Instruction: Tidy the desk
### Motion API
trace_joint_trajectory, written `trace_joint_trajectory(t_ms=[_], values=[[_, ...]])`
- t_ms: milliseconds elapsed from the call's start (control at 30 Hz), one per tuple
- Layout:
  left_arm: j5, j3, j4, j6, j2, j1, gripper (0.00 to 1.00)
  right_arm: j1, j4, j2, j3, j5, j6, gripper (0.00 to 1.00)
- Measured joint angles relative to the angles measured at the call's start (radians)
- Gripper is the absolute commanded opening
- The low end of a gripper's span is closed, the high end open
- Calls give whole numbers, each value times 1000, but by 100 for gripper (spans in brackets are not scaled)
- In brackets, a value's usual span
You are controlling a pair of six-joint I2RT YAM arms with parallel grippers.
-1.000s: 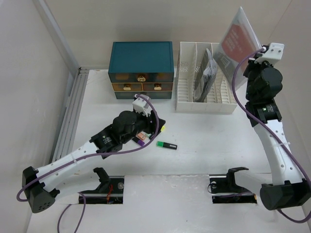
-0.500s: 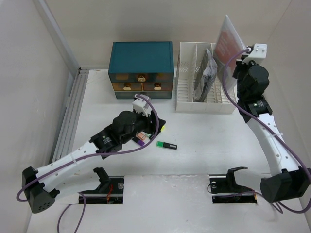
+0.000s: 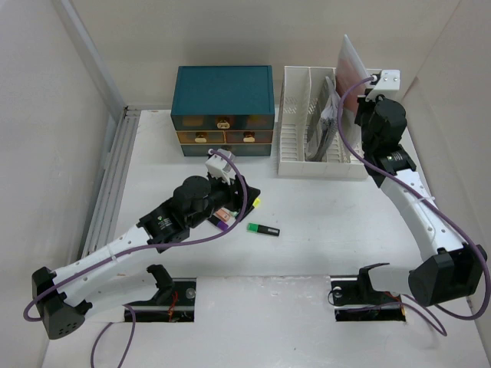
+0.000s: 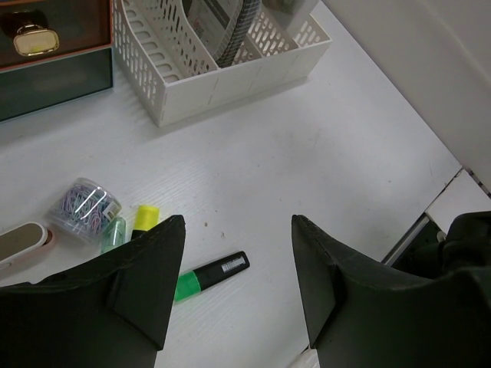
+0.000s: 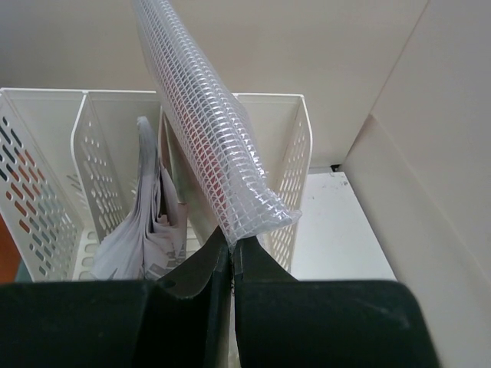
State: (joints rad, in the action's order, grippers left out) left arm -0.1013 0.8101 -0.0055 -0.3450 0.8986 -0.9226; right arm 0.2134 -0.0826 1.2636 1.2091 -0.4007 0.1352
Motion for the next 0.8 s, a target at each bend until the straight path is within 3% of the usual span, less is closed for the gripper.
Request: trace_joint_trajectory(t_ms=[533,667,700,800], values=[[0,0,0,0,-1,0,55,5,-5,44,-75,21,-1,2],[0,0,0,0,-1,0,55,5,-6,45,-98,44,-8,36],[0,0,0,0,0,0,55,5,-7,45,-100,53,-7,49],[0,0,0,0,-1,0,55,6,-17,44,-105,79,-5,67]])
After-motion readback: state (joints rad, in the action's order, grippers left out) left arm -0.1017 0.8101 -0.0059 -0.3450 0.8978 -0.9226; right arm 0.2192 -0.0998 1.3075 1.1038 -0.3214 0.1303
